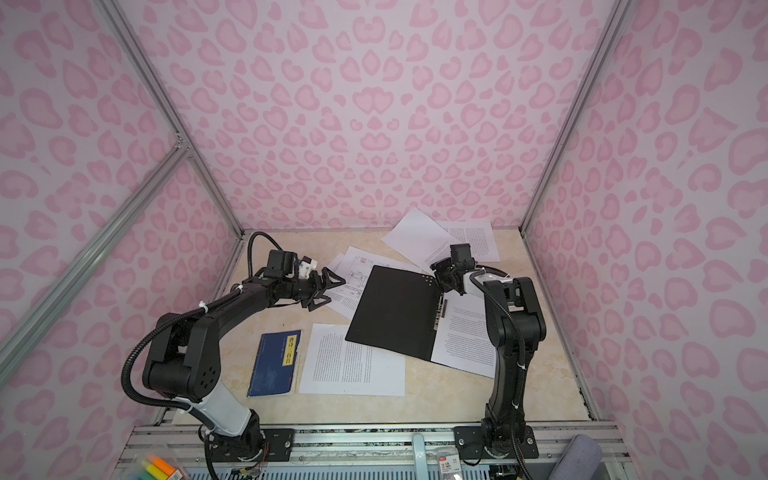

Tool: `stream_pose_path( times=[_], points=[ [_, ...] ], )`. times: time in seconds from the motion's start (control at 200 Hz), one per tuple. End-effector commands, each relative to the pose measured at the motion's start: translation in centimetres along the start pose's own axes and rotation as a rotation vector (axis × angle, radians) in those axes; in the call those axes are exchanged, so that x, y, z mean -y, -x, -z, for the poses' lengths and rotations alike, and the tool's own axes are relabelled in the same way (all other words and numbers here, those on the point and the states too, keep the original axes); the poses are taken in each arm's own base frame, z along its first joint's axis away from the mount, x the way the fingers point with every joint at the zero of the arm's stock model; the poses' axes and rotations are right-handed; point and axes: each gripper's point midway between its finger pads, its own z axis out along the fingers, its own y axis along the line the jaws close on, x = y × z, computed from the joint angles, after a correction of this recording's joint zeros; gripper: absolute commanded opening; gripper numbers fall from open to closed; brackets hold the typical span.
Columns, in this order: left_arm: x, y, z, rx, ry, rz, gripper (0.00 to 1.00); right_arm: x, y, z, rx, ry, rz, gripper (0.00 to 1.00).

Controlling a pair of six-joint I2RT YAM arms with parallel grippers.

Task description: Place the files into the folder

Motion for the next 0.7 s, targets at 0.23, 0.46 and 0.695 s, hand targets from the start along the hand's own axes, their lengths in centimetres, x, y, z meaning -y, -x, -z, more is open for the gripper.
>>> stream_pose_path(
  times=[0.23, 0.46, 0.695],
  points=[
    [0.5, 0.3, 0.0, 0.003, -0.027, -0.016, 0.96, 1.2, -0.8, 0.2, 0.003, -0.02, -0.016, 0.55],
    [0.2, 0.4, -0.2, -0.002, -0.028, -0.005, 0.95, 1.7, 0.4, 0.2, 0.028, -0.023, -0.031, 0.49],
    [0.2, 0.4, -0.2, -0.002, -0.029, -0.003, 0.95, 1.7, 1.5, -1.0, 0.063, -0.02, -0.058, 0.4]
  ],
)
